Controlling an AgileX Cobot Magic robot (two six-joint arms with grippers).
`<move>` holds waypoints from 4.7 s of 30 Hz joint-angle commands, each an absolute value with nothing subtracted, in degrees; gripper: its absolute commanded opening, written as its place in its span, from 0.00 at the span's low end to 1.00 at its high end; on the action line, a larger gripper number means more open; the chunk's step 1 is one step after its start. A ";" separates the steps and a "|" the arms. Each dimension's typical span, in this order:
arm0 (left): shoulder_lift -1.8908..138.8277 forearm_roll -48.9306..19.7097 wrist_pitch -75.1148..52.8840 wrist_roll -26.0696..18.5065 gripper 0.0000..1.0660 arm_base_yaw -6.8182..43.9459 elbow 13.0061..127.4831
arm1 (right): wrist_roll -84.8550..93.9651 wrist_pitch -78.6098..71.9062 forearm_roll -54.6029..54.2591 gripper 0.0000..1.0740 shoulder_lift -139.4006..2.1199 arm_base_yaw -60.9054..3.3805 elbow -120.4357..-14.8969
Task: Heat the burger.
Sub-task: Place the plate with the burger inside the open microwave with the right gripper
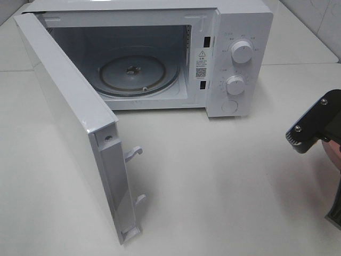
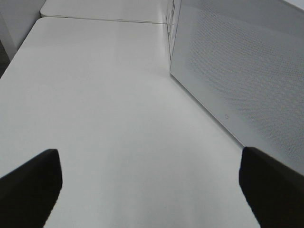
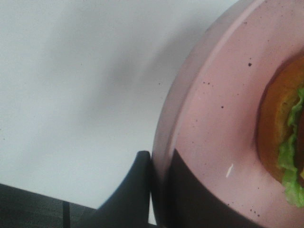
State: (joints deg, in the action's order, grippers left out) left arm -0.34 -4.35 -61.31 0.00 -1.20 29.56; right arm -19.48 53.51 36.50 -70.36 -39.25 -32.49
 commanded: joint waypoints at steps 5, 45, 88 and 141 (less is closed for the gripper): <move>-0.69 -4.53 -61.25 0.00 0.87 -1.32 29.56 | -15.81 51.11 41.48 0.01 -69.90 -39.42 -32.37; -0.69 -4.53 -61.25 0.00 0.87 -1.32 29.56 | -11.97 47.10 43.77 0.01 -69.90 -51.34 -32.37; -0.69 -4.53 -61.25 0.00 0.87 -1.32 29.56 | 6.70 36.90 49.27 0.03 -69.90 -57.35 -32.37; -0.69 -4.53 -61.25 0.00 0.87 -1.32 29.56 | 50.31 22.57 26.41 0.05 -69.90 -52.14 -33.80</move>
